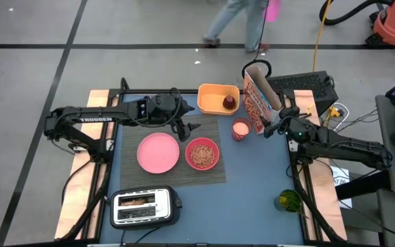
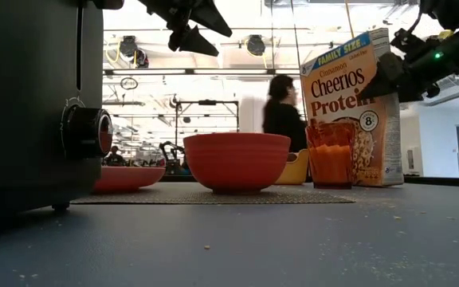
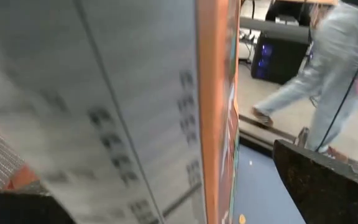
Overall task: Arrange a breakfast setting
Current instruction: Pour the cereal into the dark pink bowl
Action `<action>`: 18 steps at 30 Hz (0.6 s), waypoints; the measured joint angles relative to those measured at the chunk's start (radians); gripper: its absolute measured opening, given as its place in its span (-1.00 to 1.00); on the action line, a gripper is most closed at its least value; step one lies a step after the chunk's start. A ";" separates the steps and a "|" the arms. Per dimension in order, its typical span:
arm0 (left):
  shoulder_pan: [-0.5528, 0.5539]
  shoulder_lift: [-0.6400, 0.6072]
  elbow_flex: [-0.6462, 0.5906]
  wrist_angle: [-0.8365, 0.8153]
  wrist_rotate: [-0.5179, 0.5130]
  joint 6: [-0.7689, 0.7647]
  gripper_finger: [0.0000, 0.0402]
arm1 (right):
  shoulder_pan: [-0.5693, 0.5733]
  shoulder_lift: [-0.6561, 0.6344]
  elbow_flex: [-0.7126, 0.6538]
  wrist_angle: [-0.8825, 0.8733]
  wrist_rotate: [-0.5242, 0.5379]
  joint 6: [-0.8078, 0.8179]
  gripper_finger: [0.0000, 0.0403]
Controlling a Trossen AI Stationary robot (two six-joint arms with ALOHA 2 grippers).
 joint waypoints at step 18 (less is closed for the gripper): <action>0.000 0.000 0.000 0.000 0.000 0.000 0.82 | 0.000 0.000 0.000 0.289 0.083 -0.297 0.95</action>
